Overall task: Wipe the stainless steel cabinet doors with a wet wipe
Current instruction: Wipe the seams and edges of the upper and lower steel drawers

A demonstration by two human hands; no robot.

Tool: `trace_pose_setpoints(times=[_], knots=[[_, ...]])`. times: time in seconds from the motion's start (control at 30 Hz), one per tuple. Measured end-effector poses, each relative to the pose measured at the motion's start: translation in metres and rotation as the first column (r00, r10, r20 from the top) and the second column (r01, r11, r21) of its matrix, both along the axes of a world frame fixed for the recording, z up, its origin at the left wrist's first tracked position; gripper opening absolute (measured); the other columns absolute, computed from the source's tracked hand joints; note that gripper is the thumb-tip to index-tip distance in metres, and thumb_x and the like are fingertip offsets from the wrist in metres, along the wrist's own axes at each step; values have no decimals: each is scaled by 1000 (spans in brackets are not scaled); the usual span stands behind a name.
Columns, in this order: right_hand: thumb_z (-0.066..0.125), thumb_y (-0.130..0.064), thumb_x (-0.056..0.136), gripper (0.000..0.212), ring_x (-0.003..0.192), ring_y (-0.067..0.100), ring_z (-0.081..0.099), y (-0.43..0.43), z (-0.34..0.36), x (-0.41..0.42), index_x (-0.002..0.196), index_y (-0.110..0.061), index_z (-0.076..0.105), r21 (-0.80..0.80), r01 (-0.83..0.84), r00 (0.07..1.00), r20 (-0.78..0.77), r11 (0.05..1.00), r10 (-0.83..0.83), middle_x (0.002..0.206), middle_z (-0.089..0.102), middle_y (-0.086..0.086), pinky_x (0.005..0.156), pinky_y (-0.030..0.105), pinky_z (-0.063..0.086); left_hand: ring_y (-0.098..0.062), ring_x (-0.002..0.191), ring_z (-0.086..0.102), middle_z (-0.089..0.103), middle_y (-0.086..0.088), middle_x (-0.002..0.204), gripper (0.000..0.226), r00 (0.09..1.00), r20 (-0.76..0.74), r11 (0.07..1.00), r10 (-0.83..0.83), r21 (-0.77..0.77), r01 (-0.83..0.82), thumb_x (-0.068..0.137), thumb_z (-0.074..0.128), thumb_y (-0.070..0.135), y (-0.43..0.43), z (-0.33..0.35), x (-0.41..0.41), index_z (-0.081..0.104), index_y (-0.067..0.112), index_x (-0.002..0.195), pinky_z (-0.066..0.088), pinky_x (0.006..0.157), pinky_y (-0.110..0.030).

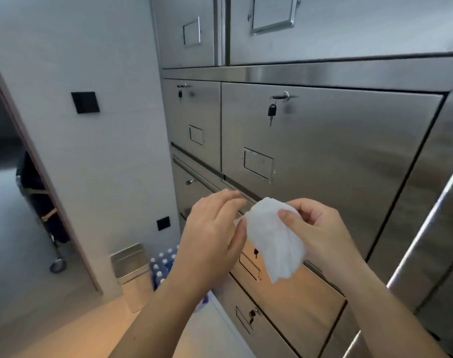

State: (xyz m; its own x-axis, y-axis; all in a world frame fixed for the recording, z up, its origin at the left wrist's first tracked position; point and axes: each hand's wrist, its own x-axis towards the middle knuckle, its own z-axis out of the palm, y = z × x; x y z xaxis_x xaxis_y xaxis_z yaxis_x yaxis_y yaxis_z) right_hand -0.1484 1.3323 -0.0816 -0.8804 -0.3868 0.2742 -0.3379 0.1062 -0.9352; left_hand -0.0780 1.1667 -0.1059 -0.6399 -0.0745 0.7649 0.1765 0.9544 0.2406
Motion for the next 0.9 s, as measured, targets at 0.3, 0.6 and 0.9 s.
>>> trace_pose_setpoints(times=[0.3, 0.6, 0.9], knots=[[60, -19, 89, 9, 64, -4, 61, -147, -5, -32, 96, -14, 64, 40, -25, 998, -60, 999, 27, 84, 66, -2, 49, 11, 42, -14, 113, 49, 64, -4, 116, 35, 997, -39, 997, 60, -56, -62, 90, 44, 30, -146, -7, -26, 66, 10, 109, 39, 98, -31], [62, -16, 88, 5, 66, 0, 61, -286, 0, -56, 87, -18, 65, -10, 5, 995, -104, 1000, -6, 80, 66, -3, 52, 14, 46, -13, 113, 48, 61, -4, 116, 30, 997, -76, 995, -11, -100, 3, 88, 47, 23, -284, 3, -57, 62, 10, 110, 28, 101, -21], [63, -19, 86, 5, 74, 2, 62, -356, -5, -110, 88, -23, 65, 37, 61, 987, -154, 997, -54, 81, 65, -9, 56, 16, 50, -15, 120, 49, 59, -3, 123, 35, 994, -49, 995, -94, -44, 92, 92, 44, 28, -352, -5, -122, 61, 11, 117, 39, 102, -35]])
